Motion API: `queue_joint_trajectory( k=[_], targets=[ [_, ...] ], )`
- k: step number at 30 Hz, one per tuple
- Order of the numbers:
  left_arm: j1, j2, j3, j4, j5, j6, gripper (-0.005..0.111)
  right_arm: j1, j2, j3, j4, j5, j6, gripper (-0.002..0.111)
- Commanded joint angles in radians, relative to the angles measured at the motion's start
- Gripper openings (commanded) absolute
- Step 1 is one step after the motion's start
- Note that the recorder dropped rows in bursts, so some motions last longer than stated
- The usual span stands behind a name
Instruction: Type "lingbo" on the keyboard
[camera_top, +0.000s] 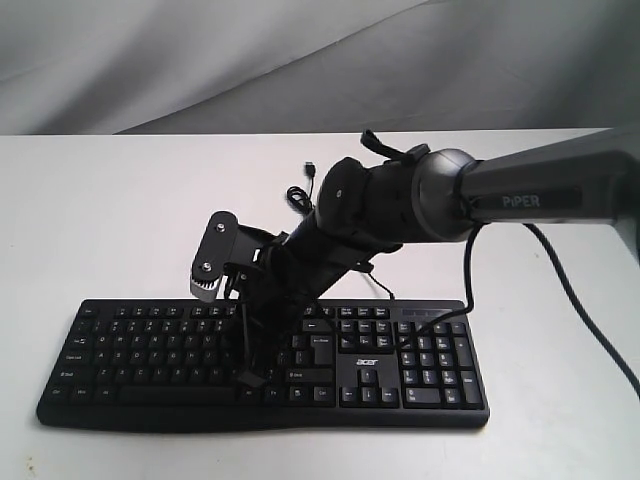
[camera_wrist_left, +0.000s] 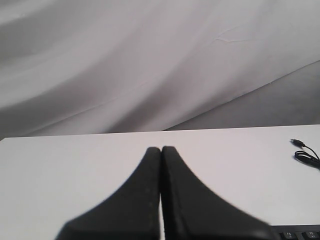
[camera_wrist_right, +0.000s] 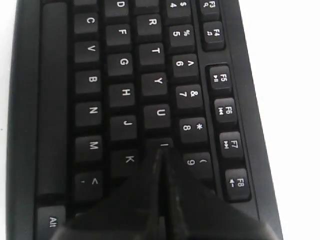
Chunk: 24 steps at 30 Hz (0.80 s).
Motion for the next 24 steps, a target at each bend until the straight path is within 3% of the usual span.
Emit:
queue_joint_trajectory(
  k=[1, 13, 24],
  targets=[
    [-0.007, -0.005, 0.005, 0.000, -0.010, -0.002, 0.001, -0.009, 0.001, 0.007, -0.001, -0.006, -0.007, 0.000],
    [-0.007, -0.005, 0.005, 0.000, -0.010, -0.002, 0.001, -0.009, 0.022, 0.007, 0.018, 0.003, -0.015, 0.000],
    [-0.007, -0.005, 0.005, 0.000, -0.010, -0.002, 0.001, -0.009, -0.132, 0.007, -0.001, 0.000, 0.007, 0.000]
  ],
)
